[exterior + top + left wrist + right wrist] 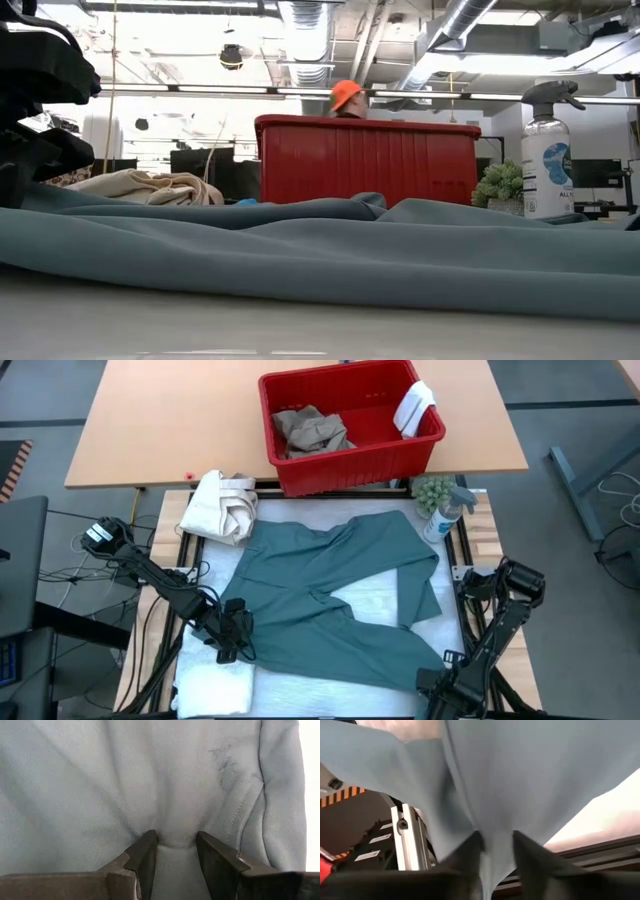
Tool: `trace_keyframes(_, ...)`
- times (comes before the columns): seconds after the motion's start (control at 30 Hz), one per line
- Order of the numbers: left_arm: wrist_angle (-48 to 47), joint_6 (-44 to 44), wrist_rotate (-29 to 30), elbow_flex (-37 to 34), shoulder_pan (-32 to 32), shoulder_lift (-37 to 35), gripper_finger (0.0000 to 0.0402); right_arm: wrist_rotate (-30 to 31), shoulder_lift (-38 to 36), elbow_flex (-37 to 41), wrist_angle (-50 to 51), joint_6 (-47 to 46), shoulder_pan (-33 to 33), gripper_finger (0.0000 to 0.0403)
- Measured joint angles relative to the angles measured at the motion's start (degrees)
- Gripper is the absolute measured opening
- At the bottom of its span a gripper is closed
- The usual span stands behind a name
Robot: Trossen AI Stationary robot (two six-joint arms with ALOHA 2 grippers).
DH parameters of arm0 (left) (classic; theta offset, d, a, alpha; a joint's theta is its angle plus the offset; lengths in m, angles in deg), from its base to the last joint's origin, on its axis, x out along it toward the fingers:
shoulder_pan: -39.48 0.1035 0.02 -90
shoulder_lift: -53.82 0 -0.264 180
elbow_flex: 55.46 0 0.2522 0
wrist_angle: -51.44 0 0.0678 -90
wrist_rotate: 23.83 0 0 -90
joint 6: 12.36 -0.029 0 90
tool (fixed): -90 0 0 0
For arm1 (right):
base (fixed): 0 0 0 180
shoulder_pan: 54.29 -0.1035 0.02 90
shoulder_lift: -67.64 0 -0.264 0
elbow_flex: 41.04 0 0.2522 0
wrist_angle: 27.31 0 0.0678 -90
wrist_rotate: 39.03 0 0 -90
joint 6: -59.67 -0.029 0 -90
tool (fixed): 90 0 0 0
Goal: Fold Laundry from Bin
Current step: Fold the blue pants
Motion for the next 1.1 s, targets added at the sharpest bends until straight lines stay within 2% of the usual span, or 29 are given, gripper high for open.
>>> trace_keyframes(0.07, 0.0, 0.0, 0.0, 0.0, 0.0, 0.0, 0.0132, -0.8, 0.0, 0.0, 0.1, -0.1, 0.2, 0.0051)
trace_keyframes(0.13, 0.0, 0.0, 0.0, 0.0, 0.0, 0.0, 0.0132, -2.4, 0.0, 0.0, 0.2, -0.1, 0.8, 0.0019)
trace_keyframes(0.3, 0.0, 0.3, 0.0, 0.0, 0.0, 0.0, 0.0132, -3.9, -1.2, -4.4, 5.7, 3.0, 4.9, 0.0015)
trace_keyframes(0.43, 0.0, 0.4, 0.0, 0.0, 0.0, 0.0, 0.0132, -0.4, -2.3, -12.7, 18.2, 11.5, 10.2, 0.0015)
trace_keyframes(0.53, 0.1, 0.4, 0.1, 0.0, 0.0, 0.0, 0.0132, 4.6, -2.4, -20.2, 30.1, 17.4, 14.6, 0.0014)
trace_keyframes(0.63, 0.1, 0.3, 0.2, 0.0, 0.0, 0.0, 0.0132, 11.7, -5.9, -22.9, 28.2, 23.1, 18.9, 0.0014)
trace_keyframes(0.77, 0.5, 0.2, 0.3, 0.0, 0.0, 0.0, 0.0132, 20.1, -9.8, -23.3, 29.6, 21.5, 26.7, 0.0014)
trace_keyframes(0.87, 0.8, 0.2, 0.4, 0.0, 0.0, 0.0, 0.0132, 29.6, -12.3, -23.5, 30.1, 20.3, 31.7, 0.0014)
trace_keyframes(1.0, 1.0, -0.4, 0.7, 0.0, 0.0, 0.0, 0.0132, 37.9, -16.9, -23.5, 30.1, 30.3, 38.5, 0.0014)
trace_keyframes(1.1, 1.1, -0.9, 0.8, 0.0, 0.0, 0.0, 0.0132, 41.1, -20.2, -23.4, 30.0, 36.9, 45.4, 0.0014)
